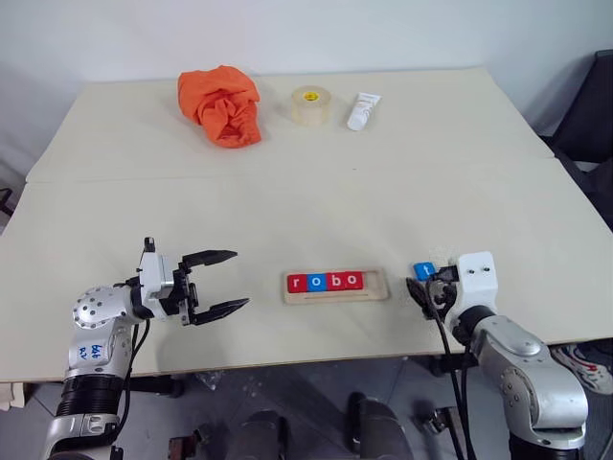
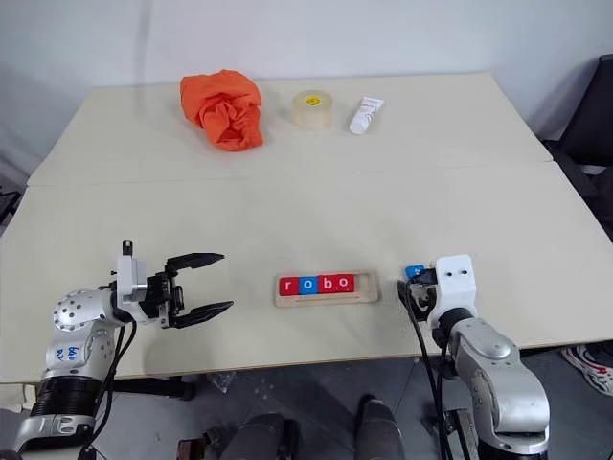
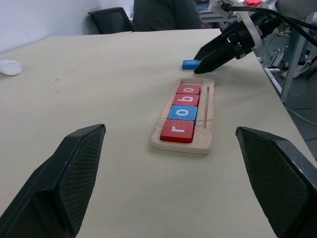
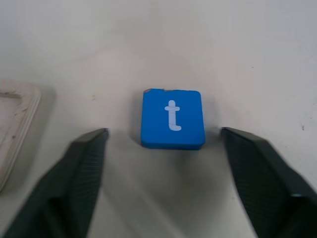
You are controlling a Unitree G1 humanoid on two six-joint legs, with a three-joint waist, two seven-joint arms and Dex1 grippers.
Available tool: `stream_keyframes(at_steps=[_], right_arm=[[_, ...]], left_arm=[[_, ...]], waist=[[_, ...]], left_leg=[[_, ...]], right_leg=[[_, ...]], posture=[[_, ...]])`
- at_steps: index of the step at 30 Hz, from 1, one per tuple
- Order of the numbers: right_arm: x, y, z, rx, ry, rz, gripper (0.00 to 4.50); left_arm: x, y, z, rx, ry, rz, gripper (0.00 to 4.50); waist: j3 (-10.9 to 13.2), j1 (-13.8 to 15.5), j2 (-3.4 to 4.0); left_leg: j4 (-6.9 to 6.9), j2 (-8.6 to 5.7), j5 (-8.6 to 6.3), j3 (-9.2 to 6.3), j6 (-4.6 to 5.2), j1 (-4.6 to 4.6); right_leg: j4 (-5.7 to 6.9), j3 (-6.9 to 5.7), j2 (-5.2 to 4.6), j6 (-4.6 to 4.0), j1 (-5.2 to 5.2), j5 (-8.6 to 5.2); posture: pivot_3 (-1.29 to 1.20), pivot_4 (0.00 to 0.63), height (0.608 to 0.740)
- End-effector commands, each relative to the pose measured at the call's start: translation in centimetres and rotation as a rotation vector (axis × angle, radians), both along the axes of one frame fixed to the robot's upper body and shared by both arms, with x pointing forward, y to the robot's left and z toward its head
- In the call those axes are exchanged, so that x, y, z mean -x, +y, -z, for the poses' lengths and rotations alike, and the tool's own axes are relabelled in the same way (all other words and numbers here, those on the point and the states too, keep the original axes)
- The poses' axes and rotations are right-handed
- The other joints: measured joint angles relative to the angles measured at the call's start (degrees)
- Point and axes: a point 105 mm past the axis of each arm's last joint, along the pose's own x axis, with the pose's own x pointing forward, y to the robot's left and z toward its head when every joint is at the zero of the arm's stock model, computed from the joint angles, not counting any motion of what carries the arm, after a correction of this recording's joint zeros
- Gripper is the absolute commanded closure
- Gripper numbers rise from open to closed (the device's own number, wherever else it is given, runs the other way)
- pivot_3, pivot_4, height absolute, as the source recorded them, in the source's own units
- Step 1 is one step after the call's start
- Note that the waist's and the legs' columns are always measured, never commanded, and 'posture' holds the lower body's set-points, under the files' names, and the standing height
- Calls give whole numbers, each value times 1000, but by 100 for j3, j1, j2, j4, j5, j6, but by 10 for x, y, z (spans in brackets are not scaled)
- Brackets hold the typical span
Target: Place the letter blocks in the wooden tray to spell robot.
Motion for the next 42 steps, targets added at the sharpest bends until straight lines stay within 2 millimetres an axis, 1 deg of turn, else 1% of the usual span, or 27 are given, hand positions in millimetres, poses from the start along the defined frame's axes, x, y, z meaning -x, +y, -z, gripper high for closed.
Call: stream_keyframes(at_steps=[1, 6, 8, 12, 16, 18, 20, 21, 22, 23, 26, 29, 34, 37, 39, 42], right_arm=[[4, 3, -19, 40, -70, -80, 51], [2, -3, -26, 135, -80, -193, 51], [-1, -6, -31, 107, -81, -228, 51], [-7, -6, -44, 41, -107, -355, 51], [-13, -10, -50, 31, -122, -388, 51], [-19, -11, -53, 69, -143, -390, 51], [-26, -11, -55, 96, -154, -404, 51], [-28, -11, -57, 97, -152, -417, 51], [-29, -12, -56, 119, -144, -433, 51], [-30, -12, -56, 151, -134, -452, 51], [-32, -16, -54, 237, -83, -547, 51], [-36, -23, -53, 292, -22, -625, 51], [-42, -31, -59, 455, -8, -798, 51], [-43, -36, -55, 538, 25, -884, 51], [-41, -41, -46, 587, 78, -950, 51], [-42, -44, -37, 608, 127, -1011, 51]], left_arm=[[0, 0, -5, 0, -26, 5, 0], [0, -2, -5, 4, -24, 8, 0], [0, -2, -5, 5, -25, 7, 0], [-1, -4, -5, 10, -30, 2, 0], [-1, -4, -5, 15, -35, -7, 0], [0, -3, -5, 16, -37, -13, 0], [1, -3, -5, 19, -40, -22, 0], [1, -3, -5, 22, -42, -26, 0], [1, -3, -5, 23, -43, -28, 0], [2, -3, -5, 23, -43, -30, 0], [4, -2, -3, 19, -38, -33, 0], [6, -1, -3, 19, -39, -40, 0], [9, 2, -2, 15, -38, -56, 0], [12, 4, -2, 16, -38, -70, 0], [15, 5, -1, 13, -35, -77, 0], [17, 6, -2, 14, -34, -90, 0]], waist=[[0, 1, 0], [0, 6, -1], [1, 8, -2], [1, 7, -3], [2, 10, -3], [2, 7, -3], [4, -63, -1], [4, -119, -1], [4, -133, -1], [4, -93, -1], [4, 11, -3], [5, 22, -2], [5, 8, -2], [5, 0, -2], [5, -3, -2], [5, -1, -2]], left_leg=[[0, 0, 0, 0, 0, 0], [0, 0, 0, 1, 1, 0], [0, 1, -1, 0, 1, 0], [1, 2, 0, 2, 1, 0], [1, 2, 0, 2, 1, 0], [1, 3, 0, 2, 1, 0], [-7, -22, 4, -68, 8, -16], [-30, -68, 24, -142, 25, -24], [-52, -120, 56, -216, 39, 3], [-50, -99, 64, -204, 30, 10], [-45, -92, 59, -168, 24, 7], [-44, -91, 58, -158, 23, 6], [-45, -85, 52, -149, 13, 8], [-45, -80, 50, -143, 9, 9], [-45, -77, 50, -139, 8, 9], [-44, -75, 49, -129, 7, 9]], right_leg=[[0, 0, 0, 0, 0, 0], [-1, 0, 0, 0, 0, 0], [-2, -1, 1, 0, 1, 0], [-3, 0, 1, 0, 1, 0], [-3, -1, 1, 0, 1, 0], [-3, -2, 1, 0, 1, 0], [-14, -54, -27, 2, 50, 0], [-15, -125, -73, 8, 89, -5], [-14, -187, -124, 20, 116, -15], [-1, -169, -124, 19, 103, -14], [-31, -152, -108, 21, 102, -13], [-43, -145, -104, 26, 102, -10], [-53, -141, -91, 27, 102, -10], [-56, -138, -86, 27, 101, -10], [-58, -138, -84, 27, 101, -10], [-63, -138, -83, 28, 101, -9]], posture=[[0, 150, 740], [0, 150, 740], [0, 150, 740], [0, 150, 740], [0, 150, 740], [0, 150, 740], [0, 150, 740], [0, 150, 740], [0, 150, 740], [0, 150, 740], [0, 150, 740], [0, 150, 740], [0, 150, 740], [0, 150, 740], [0, 150, 740], [0, 150, 740]])
